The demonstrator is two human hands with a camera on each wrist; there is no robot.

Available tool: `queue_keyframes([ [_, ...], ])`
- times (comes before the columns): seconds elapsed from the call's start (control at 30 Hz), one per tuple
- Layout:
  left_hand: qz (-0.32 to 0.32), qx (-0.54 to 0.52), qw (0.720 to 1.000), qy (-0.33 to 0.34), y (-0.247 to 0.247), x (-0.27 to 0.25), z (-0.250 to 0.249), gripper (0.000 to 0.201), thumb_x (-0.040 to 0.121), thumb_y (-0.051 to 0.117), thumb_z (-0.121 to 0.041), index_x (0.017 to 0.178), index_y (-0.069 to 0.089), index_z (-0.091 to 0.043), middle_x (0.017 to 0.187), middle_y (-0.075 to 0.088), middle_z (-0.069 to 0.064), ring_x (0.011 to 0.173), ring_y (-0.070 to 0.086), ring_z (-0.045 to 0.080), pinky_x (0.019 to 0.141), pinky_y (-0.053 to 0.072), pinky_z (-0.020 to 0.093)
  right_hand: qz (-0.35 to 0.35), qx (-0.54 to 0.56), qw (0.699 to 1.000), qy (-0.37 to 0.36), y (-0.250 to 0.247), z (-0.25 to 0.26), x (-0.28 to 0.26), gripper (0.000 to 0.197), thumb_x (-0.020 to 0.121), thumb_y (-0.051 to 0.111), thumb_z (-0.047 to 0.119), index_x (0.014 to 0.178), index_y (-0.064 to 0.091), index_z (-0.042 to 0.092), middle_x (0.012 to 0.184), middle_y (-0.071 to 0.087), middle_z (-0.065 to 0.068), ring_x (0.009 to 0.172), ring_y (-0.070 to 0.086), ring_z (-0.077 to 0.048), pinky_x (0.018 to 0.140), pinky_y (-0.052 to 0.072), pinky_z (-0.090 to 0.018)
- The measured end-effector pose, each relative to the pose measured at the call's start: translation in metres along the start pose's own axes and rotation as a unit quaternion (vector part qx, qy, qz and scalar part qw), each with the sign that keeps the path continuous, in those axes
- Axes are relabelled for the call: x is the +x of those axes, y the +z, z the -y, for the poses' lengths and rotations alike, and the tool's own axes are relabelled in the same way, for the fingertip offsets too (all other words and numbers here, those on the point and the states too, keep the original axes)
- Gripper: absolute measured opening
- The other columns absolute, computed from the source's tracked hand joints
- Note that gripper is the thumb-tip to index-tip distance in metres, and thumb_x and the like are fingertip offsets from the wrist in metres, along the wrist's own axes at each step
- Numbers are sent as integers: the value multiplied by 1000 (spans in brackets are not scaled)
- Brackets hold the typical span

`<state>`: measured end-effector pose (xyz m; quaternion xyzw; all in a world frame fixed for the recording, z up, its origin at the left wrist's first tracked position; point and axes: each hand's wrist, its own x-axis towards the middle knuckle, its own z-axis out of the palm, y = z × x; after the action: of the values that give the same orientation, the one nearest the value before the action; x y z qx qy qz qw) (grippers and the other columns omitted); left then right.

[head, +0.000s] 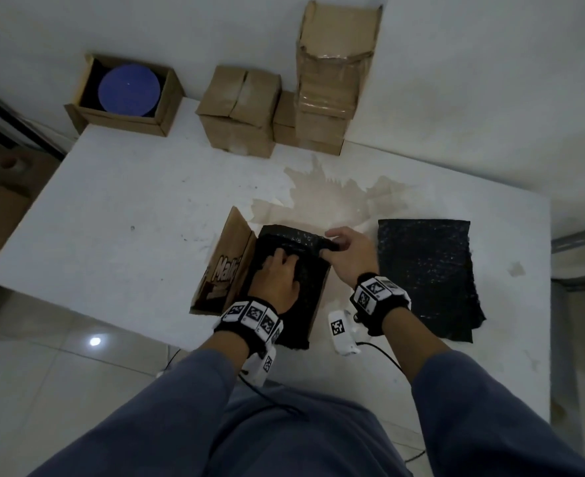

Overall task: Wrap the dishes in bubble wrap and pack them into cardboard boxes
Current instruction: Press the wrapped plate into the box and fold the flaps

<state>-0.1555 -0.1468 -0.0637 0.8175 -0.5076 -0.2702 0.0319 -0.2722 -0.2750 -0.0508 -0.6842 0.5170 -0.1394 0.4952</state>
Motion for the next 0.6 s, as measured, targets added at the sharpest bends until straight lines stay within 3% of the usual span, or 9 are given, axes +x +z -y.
queue_keyframes([
  [0.07,0,21,1000,1,4,-2,-1,59,91,59,-24,144,34,-16,142,28,12,124,39,34,80,53,44,4,-31,997,-69,3,-3,-1,22,75,75,4,84,69,23,80,63,5,73,58,-8,64,40,-10],
  [0.17,2,-11,1000,20,11,-4,6,58,91,57,-20,145,35,-17,143,27,13,123,41,34,83,53,45,31,-88,982,-164,5,-10,-7,19,74,72,5,80,68,22,83,62,4,77,57,-10,69,41,-11],
  [0.27,-38,-215,976,-11,5,-8,13,37,92,53,-9,128,58,-14,133,47,10,116,52,30,96,46,36,62,-160,947,-271,5,-16,-18,17,71,66,7,85,67,16,88,63,1,83,58,-19,72,48,-30],
  [0.33,-105,-304,944,-78,-4,-19,13,20,89,53,-7,102,64,-19,109,61,3,100,60,23,84,48,29,86,-213,910,-345,7,-19,-28,20,69,63,6,88,65,13,95,64,-2,87,58,-24,73,48,-34],
  [0.4,-180,-266,942,-95,-15,-37,9,11,85,56,-14,82,56,-25,86,60,-7,78,59,16,65,48,30,96,-250,878,-396,11,-23,-35,20,68,61,6,87,66,11,97,66,-4,89,60,-26,74,46,-34],
  [0.43,-216,-210,951,-64,-20,-44,5,9,82,58,-17,79,54,-25,81,57,-9,73,56,14,59,46,30,96,-263,869,-408,13,-25,-38,20,68,59,7,86,66,11,96,66,-4,88,61,-27,75,45,-33],
  [0.5,-262,-113,957,56,-26,-50,-2,6,79,60,-17,80,56,-21,84,54,-8,78,51,14,63,42,31,102,-294,856,-413,16,-30,-41,20,70,58,12,88,68,11,96,66,-6,86,60,-28,75,45,-35],
  [0.57,-223,-32,963,146,-28,-43,-5,11,80,58,-19,91,61,-20,97,54,-5,92,51,16,77,40,32,123,-337,846,-395,19,-33,-44,24,72,62,21,92,70,13,99,65,-5,87,57,-27,78,42,-36],
  [0.6,-174,6,973,151,-28,-38,-4,16,83,56,-20,97,63,-21,104,54,-4,98,51,17,82,40,33,133,-355,843,-382,19,-33,-45,25,72,62,27,92,71,14,100,65,-4,88,57,-26,78,41,-37],
])
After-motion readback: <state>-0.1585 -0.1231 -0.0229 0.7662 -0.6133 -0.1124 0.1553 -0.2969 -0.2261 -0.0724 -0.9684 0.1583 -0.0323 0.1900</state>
